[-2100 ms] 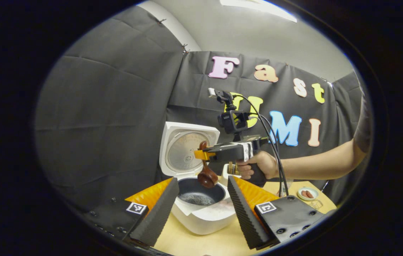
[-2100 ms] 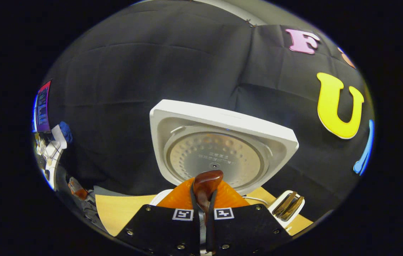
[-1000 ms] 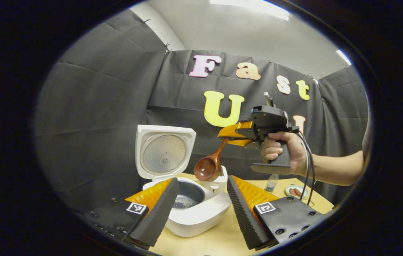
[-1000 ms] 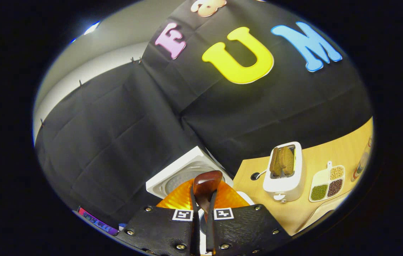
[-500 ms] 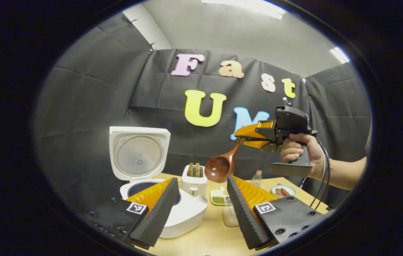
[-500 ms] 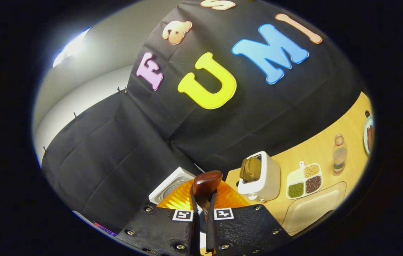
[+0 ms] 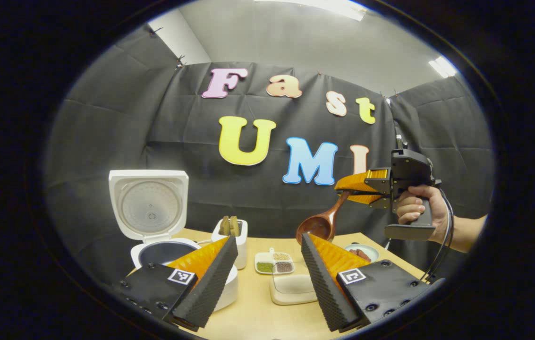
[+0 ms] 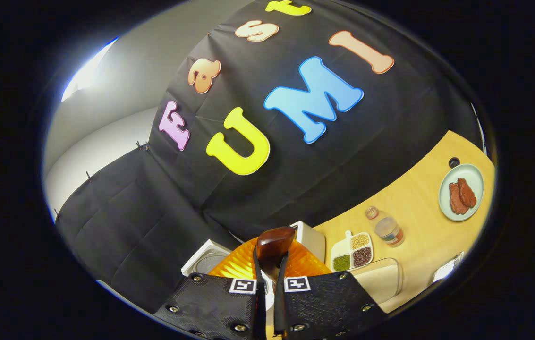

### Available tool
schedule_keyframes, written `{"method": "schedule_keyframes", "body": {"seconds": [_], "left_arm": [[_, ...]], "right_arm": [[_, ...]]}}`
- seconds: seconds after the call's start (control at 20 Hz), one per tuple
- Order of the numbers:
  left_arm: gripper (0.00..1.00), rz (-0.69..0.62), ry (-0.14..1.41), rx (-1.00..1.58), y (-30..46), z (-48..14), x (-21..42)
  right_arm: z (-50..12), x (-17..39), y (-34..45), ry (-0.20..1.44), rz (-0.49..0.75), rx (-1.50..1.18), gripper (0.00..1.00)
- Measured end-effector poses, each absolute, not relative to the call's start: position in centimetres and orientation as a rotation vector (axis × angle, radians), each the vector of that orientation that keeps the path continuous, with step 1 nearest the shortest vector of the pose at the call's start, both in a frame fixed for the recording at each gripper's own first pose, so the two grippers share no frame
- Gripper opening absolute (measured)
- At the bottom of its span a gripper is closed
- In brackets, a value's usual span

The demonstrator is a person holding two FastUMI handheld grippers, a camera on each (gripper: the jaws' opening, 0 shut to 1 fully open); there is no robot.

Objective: Close the left gripper, press the button to open the rice cooker; take a wooden spoon from the chopstick holder with the right hand, scoop a spoonful of rice and pour it into the rice cooker, then put the wooden spoon back into the chopstick holder.

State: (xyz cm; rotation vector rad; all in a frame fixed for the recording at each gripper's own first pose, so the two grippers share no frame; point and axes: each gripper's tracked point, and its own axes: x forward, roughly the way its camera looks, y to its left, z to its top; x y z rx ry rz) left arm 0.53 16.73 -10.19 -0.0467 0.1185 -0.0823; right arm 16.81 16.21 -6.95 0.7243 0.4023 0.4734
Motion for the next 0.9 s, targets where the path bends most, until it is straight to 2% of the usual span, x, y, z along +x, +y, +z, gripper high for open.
{"method": "schedule_keyframes", "body": {"seconds": [0.35, 0.4, 0.6, 0.9], "left_arm": [[0.94, -0.152, 0.126, -0.034, 11.9, -10.3, 2.0], [0.96, -0.158, 0.127, -0.032, 11.4, -10.3, 2.0], [0.96, -0.170, 0.132, -0.030, 9.9, -10.3, 2.2], [0.96, -0.184, 0.139, -0.029, 8.2, -10.2, 2.4]], "right_arm": [[-7.3, 16.3, 8.6, 0.365, 0.366, 0.734, 0.07], [-7.3, 16.3, 7.8, 0.361, 0.356, 0.735, 0.07], [-8.2, 15.7, 4.8, 0.355, 0.304, 0.716, 0.07], [-14.1, 14.6, -1.8, 0.388, 0.111, 0.588, 0.07]]}}
